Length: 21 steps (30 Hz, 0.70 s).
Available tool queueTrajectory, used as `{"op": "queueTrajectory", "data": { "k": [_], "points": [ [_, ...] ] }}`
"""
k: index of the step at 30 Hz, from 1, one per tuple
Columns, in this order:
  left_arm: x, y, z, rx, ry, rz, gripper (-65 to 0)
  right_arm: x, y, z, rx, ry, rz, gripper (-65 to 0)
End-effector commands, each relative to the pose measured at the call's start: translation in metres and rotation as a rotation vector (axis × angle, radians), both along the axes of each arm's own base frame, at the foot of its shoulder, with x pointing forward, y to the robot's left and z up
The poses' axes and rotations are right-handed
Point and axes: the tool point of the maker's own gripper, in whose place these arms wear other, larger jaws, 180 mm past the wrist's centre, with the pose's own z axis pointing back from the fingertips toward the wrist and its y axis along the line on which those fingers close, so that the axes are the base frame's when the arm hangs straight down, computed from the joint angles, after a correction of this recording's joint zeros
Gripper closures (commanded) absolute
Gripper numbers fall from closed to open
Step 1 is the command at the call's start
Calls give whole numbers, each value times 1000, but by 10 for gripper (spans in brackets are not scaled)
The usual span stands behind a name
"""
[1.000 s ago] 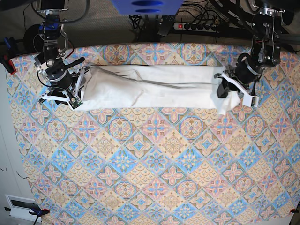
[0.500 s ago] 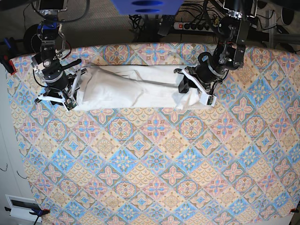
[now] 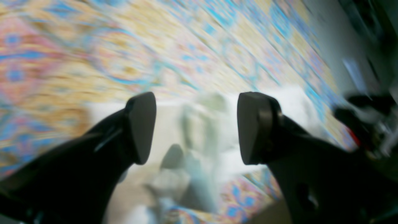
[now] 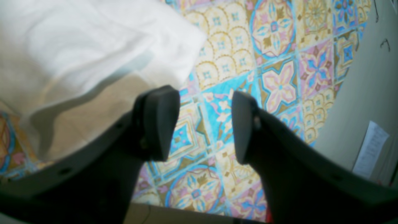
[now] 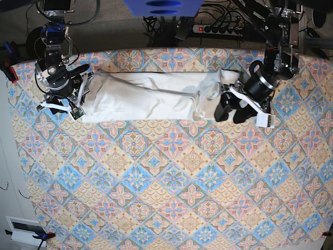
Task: Fold the T-shirt properly
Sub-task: 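Carry the strip's collar end with the left gripper toward the right gripper, then release the folded end with the left gripper and press the strip flat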
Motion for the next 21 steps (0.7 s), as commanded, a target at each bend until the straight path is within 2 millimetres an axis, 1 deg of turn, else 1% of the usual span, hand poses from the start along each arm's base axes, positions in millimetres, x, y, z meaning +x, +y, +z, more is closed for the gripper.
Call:
{"op": "queueTrajectory", "data": {
  "k": [1,3,4,7,9,11,12,15,17,18,20,21],
  "points": [
    [4,8,10,-1,-36,15,-376,7,-2,10,-5,-35,4,-302],
    [6,18,12,13,-43,34,-368,6,-2,9,-7,-29,3,-308],
    [6,25,13,34,-43,36,-364,3,-2,8,-5,-23,3,-308],
    [2,41,6,76,-14,38,-353,-9,-3,1,-6,6,3,-307],
    [0,51,-2,101,9,42,-344,-10,-1,-1,12,11,0,-307],
    [-2,59,-9,114,34,47,-335,-8,7,1,70,-2,-2,-308],
    [-4,63,-13,124,47,50,-330,-8,7,2,108,-7,-20,-310],
    [-8,75,-24,145,83,59,-317,-12,-2,4,237,9,-119,-316],
    [-9,78,-26,152,90,59,-316,-12,1,8,331,11,-155,-349],
    [-9,78,-26,158,90,59,-316,-12,2,11,381,8,-168,-378],
    [-9,79,-28,179,91,54,-316,4,5,25,457,-27,-175,-442],
    [-9,79,-29,188,90,52,-316,9,5,28,469,-26,-174,-462]
  ]
}}
